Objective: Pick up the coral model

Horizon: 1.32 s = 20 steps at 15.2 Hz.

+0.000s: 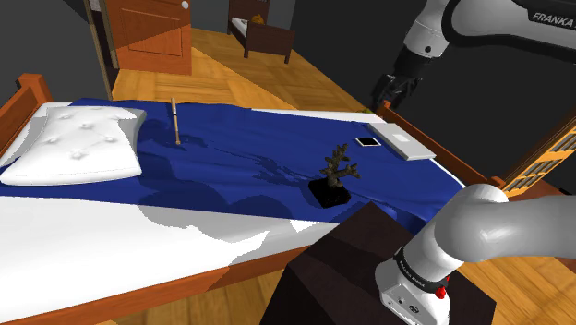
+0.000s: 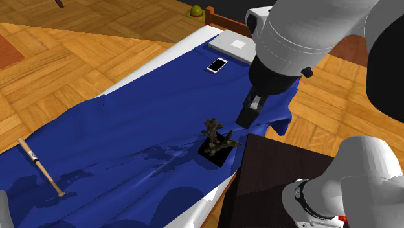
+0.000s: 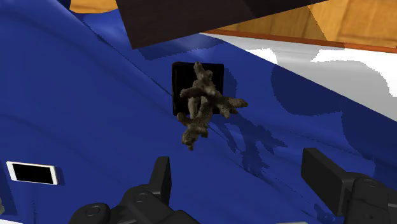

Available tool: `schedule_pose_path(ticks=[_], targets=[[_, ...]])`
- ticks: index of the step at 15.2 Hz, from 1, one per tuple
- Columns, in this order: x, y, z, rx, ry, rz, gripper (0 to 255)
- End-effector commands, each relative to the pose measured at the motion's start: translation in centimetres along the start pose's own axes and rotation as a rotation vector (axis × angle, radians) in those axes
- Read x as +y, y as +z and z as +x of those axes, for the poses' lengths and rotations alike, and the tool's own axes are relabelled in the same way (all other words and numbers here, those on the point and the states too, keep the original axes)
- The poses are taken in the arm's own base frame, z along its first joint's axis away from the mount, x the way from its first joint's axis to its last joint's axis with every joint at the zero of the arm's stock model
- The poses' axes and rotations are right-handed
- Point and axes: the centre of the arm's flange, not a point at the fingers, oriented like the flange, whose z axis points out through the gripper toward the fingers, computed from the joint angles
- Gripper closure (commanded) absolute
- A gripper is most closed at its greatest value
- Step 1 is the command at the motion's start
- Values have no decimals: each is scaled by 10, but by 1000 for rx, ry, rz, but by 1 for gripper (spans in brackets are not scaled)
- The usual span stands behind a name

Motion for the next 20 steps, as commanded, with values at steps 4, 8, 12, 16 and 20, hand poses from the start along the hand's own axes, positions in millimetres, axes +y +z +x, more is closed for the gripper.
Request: schedule_pose_path(ticks=[4,8,12,16,20], targets=[[13,39,-3,15,-48,41,0],[29,92,-6,34,-111,95,0],[42,146,-6,54,-175,149,0],[52,200,-5,73,-238,203,0],[56,240,-4,85,-278,237,0]])
